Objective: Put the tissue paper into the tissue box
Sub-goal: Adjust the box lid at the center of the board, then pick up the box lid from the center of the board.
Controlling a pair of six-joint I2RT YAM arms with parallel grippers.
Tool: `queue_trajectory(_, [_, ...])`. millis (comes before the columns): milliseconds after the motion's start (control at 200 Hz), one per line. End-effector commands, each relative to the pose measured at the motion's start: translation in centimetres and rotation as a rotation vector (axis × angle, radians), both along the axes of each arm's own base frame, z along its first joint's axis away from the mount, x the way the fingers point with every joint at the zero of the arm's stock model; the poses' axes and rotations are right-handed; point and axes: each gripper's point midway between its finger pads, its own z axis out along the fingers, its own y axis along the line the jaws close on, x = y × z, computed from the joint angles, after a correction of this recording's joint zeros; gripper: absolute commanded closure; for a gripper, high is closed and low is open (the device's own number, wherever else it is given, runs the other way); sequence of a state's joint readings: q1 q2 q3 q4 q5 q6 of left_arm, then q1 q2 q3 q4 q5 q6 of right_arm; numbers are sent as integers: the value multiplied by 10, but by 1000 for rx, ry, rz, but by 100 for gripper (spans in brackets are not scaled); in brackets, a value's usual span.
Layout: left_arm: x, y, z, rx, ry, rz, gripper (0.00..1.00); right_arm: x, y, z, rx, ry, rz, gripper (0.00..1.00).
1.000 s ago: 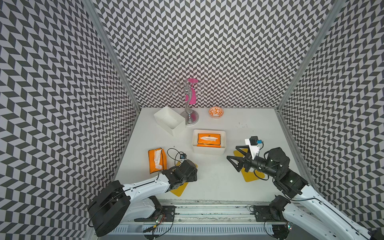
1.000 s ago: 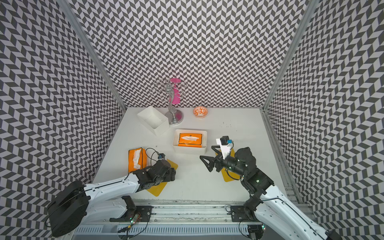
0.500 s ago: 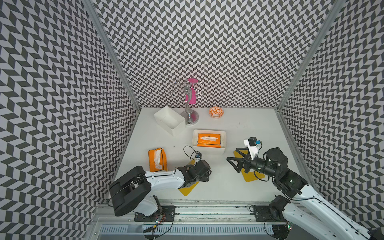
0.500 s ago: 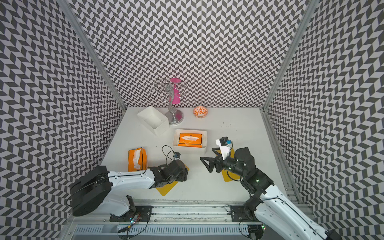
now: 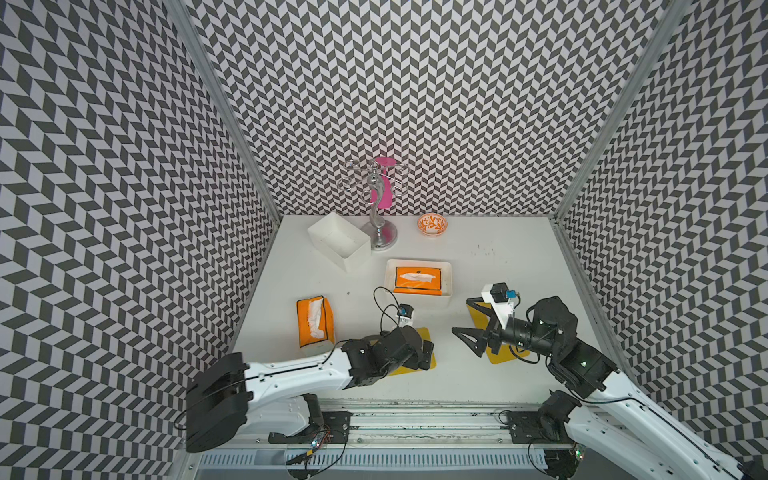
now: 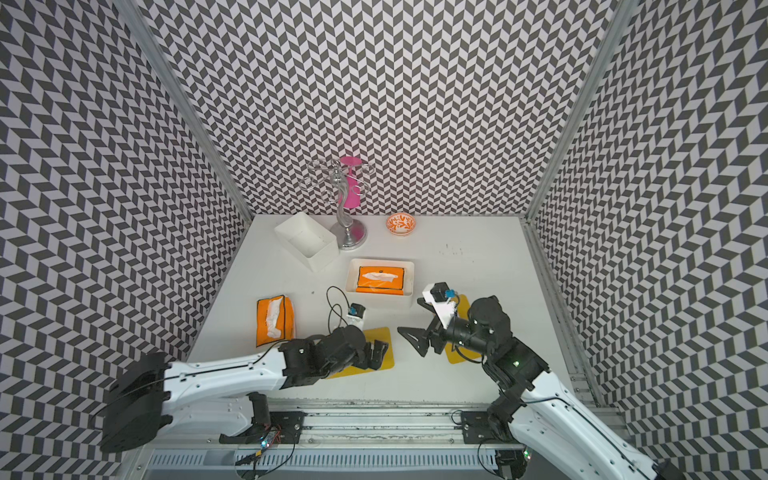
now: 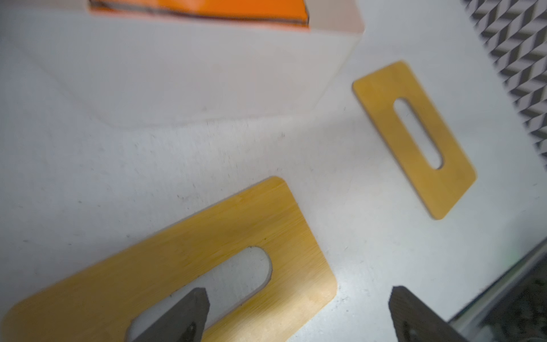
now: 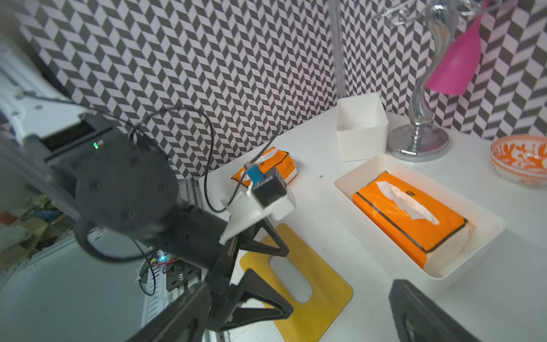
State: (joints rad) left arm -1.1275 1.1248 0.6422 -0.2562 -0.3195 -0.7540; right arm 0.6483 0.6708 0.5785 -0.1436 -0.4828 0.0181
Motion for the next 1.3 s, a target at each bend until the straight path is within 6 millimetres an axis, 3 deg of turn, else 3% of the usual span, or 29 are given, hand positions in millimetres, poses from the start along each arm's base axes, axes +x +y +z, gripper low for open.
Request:
queue_trajectory(0, [12, 36, 37, -55, -83, 96, 0, -22, 15, 14, -24, -234, 166, 2])
queue_trajectory(215, [30, 102, 110, -183, -223, 217, 0, -33, 54, -38, -289, -319, 324, 1])
queue_trajectory(365, [43, 129, 132, -108, -261, 238, 0, -40, 83, -88, -486, -344, 435, 0])
queue_trajectory(591, [49, 141, 146, -19, -297, 205, 0, -41, 112, -152, -658, -276, 558, 4])
queue_trajectory(766, [42, 152, 154, -43, -372, 220, 0, -33, 122, -183, -774, -225, 570, 8])
queue_trajectory(1086, [39, 172, 142, -43, -417, 308, 0, -18, 127, -215, -916, -143, 548, 20])
queue_trajectory(1212, [38, 174, 129, -57, -400, 332, 0, -16, 128, -224, -955, -108, 552, 23])
queue_trajectory(1297, [32, 182, 138, -84, -434, 352, 0, -15, 128, -228, -969, -92, 554, 26])
